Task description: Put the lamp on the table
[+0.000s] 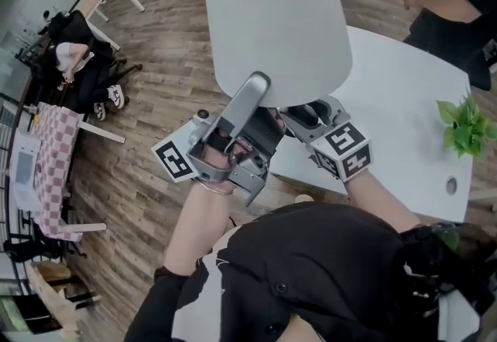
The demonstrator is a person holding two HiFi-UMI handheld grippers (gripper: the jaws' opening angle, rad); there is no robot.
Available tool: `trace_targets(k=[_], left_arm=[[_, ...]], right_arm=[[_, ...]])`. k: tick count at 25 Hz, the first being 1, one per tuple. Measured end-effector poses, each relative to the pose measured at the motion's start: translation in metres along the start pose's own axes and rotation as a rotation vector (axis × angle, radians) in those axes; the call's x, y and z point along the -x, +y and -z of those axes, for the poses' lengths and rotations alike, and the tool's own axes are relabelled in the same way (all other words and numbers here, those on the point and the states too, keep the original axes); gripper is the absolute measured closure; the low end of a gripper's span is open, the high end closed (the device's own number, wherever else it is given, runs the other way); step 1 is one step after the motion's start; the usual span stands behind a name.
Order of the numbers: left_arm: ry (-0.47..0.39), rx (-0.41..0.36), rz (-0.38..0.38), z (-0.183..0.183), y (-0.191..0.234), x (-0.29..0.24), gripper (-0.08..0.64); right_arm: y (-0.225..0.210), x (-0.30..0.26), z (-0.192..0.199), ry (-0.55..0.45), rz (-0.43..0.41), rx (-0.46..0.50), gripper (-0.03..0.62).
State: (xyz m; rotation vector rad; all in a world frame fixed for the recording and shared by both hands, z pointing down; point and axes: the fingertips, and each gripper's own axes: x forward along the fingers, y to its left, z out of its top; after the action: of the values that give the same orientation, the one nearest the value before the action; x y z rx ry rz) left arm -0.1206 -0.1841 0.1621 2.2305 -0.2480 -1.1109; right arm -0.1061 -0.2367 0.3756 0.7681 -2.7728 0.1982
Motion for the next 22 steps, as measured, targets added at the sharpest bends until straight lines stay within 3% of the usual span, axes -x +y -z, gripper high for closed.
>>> trace_targets(k=[17, 22], left_arm=[[0.003, 0.065, -0.052, -0.022, 0.113, -0.002, 0.545], [-0.007, 0.050, -0.053, -0.019, 0.136, 0.007, 0.545]], right_arm=[[-0.076, -0.058, 0.034, 0.041, 0.016, -0.097, 0.348], [-0.094, -0.069, 0.049, 0.052, 0.027, -0.072, 0.348]])
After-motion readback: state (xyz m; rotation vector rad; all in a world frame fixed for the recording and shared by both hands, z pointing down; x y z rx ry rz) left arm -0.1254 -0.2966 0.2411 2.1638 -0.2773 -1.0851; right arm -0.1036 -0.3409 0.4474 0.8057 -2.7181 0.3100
